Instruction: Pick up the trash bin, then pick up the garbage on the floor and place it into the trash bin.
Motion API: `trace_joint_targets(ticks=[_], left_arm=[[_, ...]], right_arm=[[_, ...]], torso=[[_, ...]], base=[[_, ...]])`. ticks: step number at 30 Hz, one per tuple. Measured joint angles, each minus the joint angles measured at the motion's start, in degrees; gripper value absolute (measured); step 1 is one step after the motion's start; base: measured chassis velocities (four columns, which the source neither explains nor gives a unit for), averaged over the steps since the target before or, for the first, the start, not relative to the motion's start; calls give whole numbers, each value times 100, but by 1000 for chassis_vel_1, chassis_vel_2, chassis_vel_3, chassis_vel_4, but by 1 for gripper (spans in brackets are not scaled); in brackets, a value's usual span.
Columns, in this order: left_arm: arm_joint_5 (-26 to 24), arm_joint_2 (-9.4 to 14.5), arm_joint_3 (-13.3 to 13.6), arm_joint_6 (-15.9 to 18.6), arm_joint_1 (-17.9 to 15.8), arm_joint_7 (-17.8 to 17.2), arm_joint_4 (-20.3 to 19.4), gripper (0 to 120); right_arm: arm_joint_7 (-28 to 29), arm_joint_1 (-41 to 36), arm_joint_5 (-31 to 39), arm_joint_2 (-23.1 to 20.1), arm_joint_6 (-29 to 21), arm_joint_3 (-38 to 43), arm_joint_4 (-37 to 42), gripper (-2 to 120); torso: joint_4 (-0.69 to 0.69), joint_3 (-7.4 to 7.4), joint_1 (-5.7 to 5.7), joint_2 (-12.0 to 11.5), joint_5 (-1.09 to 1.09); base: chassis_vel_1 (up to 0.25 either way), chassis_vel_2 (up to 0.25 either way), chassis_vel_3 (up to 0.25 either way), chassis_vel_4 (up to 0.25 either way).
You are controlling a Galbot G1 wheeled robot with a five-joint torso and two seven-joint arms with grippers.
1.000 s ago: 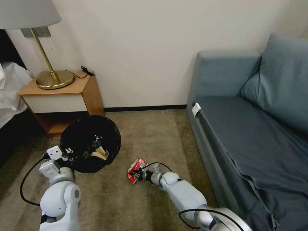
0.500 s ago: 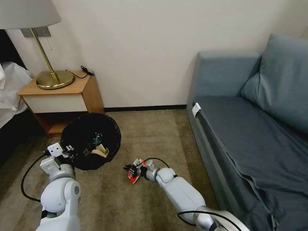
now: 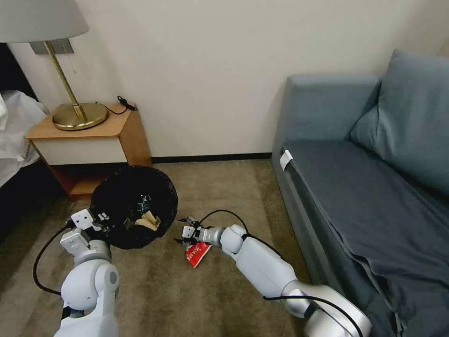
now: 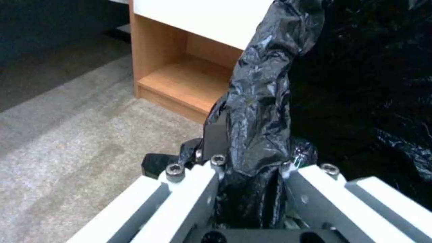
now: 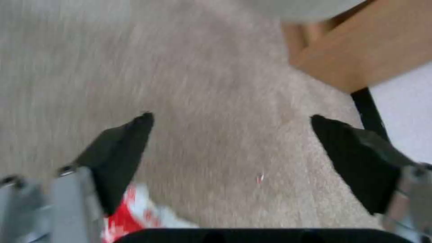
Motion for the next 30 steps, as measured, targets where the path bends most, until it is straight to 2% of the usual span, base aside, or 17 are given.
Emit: trace_joint_targets(ticks=[3, 4, 5, 6, 8, 14, 22, 30], left_arm=[[0, 3, -17, -7, 18, 1, -22, 1], [0, 3, -17, -7, 18, 1, -22, 1], [-1, -3, -22, -9, 38, 3, -43, 1], [-1, -3, -22, -9, 38, 3, -43, 1], [1, -34, -37, -16, 89, 3, -94, 1], [5, -44, -55, -45, 121, 1, -101, 1], [74, -143, -1, -93, 178, -3, -147, 1], [79, -177, -48, -181, 287, -3, -205, 1]], right_arm=[[-4, 32, -436, 7, 46, -72, -105, 99], [-4, 32, -436, 7, 46, -72, -105, 99], [-17, 57, -817, 9, 98, -85, -180, 100], [-17, 57, -817, 9, 98, -85, -180, 100], [-94, 93, -1292, 9, 156, -67, -213, 100], [-142, 229, -1627, 14, 206, -63, -313, 100], [634, 445, -2419, 13, 182, -433, -1070, 100], [697, 342, -2710, 13, 305, -773, -1095, 100]], torso=[[0, 0, 0, 0, 1], [0, 0, 0, 0, 1], [-1, 0, 0, 0, 1], [-1, 0, 0, 0, 1], [-2, 0, 0, 0, 1], [0, 0, 0, 0, 1], [-2, 0, 0, 0, 1], [-1, 0, 0, 0, 1]], base=[[0, 0, 0, 0], [0, 0, 0, 0], [0, 0, 0, 0], [0, 0, 0, 0], [0, 0, 0, 0], [0, 0, 0, 0], [0, 0, 0, 0], [0, 0, 0, 0]])
